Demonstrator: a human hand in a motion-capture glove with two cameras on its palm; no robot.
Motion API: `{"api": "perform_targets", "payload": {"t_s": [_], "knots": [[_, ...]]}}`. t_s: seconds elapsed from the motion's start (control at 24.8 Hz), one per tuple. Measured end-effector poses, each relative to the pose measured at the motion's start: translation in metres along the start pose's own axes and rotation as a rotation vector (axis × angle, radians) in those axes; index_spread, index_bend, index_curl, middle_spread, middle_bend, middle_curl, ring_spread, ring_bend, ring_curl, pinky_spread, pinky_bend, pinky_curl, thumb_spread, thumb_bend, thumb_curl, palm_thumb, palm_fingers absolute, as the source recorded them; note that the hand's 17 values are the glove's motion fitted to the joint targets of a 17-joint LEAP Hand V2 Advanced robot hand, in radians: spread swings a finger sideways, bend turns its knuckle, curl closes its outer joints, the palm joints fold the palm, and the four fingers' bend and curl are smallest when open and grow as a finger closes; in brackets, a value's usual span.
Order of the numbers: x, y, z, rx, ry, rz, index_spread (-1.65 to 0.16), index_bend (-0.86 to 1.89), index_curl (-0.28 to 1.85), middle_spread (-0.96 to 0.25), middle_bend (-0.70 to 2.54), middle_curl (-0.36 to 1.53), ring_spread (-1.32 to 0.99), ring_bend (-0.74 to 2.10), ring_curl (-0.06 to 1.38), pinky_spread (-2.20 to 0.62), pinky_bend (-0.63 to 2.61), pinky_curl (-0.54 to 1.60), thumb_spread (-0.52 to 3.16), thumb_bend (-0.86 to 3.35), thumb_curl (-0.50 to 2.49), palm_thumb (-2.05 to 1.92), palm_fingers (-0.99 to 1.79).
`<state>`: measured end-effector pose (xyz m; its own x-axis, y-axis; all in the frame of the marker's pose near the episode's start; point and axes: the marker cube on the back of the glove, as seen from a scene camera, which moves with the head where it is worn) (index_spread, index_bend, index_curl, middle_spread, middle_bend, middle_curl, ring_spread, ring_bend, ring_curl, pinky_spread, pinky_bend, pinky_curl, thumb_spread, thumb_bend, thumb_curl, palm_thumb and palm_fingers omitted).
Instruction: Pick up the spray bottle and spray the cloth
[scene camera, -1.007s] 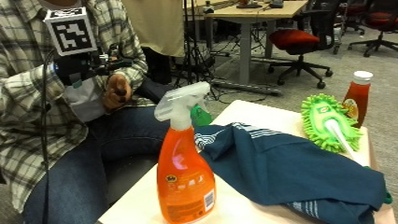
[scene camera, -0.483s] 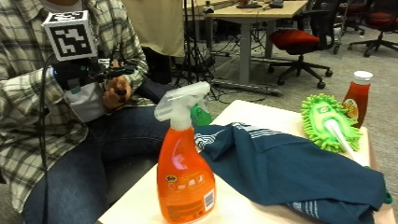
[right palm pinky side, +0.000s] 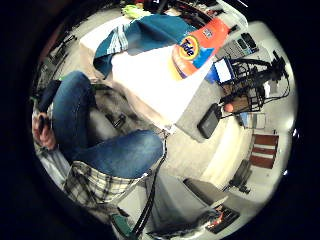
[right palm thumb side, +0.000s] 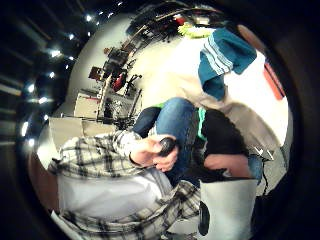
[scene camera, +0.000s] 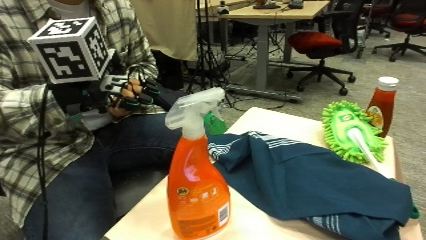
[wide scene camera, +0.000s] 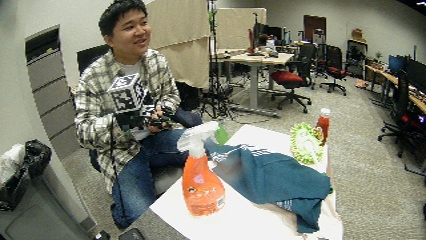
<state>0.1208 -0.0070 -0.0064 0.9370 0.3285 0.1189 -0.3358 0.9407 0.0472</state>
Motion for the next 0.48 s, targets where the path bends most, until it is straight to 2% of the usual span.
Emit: {"api": "perform_targets", "payload": {"t_s": [0.48], "knots": [[0.086, -0.045, -0.005, 0.223, -0.286, 0.403, -0.25, 0.15, 0.29, -0.02, 0.27, 0.31, -0.02, 0.44, 0.27, 0.13, 0.20, 0.22, 1.21, 0.27, 0.39, 0.64, 0.53]]}}
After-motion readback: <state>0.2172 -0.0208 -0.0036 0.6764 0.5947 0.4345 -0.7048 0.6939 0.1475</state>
